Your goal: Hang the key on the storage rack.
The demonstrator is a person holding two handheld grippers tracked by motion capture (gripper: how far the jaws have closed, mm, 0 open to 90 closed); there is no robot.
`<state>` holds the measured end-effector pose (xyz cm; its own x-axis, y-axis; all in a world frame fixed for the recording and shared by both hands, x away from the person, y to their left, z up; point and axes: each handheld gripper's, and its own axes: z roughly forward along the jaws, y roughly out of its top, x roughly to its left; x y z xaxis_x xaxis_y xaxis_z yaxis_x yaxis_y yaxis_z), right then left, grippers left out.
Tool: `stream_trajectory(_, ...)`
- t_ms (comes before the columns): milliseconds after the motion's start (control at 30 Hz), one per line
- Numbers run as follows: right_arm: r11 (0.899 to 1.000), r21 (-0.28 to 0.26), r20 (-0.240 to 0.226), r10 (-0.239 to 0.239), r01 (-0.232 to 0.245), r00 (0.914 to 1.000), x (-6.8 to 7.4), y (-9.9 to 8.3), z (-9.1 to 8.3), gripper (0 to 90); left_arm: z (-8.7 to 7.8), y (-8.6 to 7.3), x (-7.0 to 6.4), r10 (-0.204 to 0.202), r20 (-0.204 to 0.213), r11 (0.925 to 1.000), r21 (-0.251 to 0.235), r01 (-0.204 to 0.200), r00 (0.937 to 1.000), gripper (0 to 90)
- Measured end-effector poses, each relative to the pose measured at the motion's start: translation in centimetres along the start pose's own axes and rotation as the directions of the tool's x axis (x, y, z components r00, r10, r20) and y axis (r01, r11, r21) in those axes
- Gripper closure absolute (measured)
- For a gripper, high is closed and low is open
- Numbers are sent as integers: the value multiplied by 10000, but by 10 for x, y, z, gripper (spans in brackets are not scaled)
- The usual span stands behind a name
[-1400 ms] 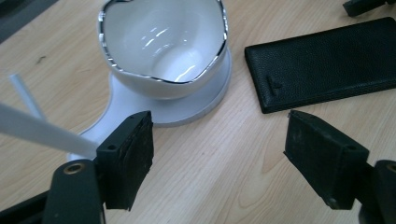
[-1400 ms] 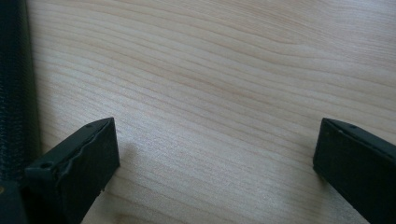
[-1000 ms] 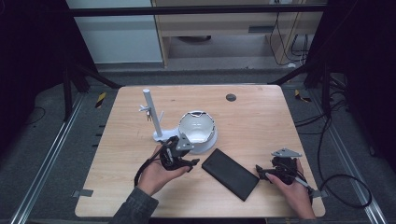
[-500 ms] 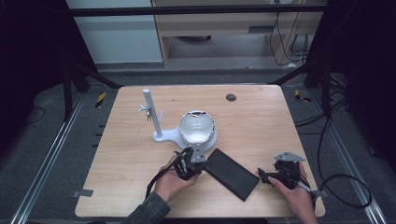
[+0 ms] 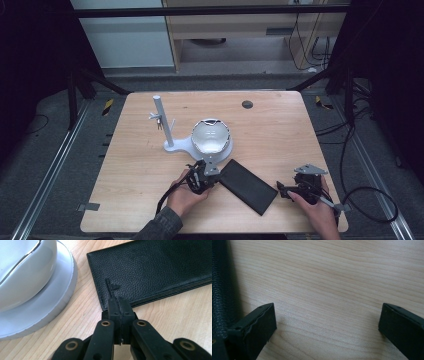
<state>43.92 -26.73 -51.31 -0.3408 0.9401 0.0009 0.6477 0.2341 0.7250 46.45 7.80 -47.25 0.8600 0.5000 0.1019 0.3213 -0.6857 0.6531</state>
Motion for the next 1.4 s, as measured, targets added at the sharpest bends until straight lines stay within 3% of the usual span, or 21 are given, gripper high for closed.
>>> stream_trajectory(433,10000,-4,-5,-16,16,10000,0,0,0,17,1,-9,12,-285,-250,9985,460,296,9993,900)
stream_trajectory(1400,10000,-4,-29,-11,11,10000,0,-1,-1,17,10,-7,13,15,-146,9952,976,-1,9999,900)
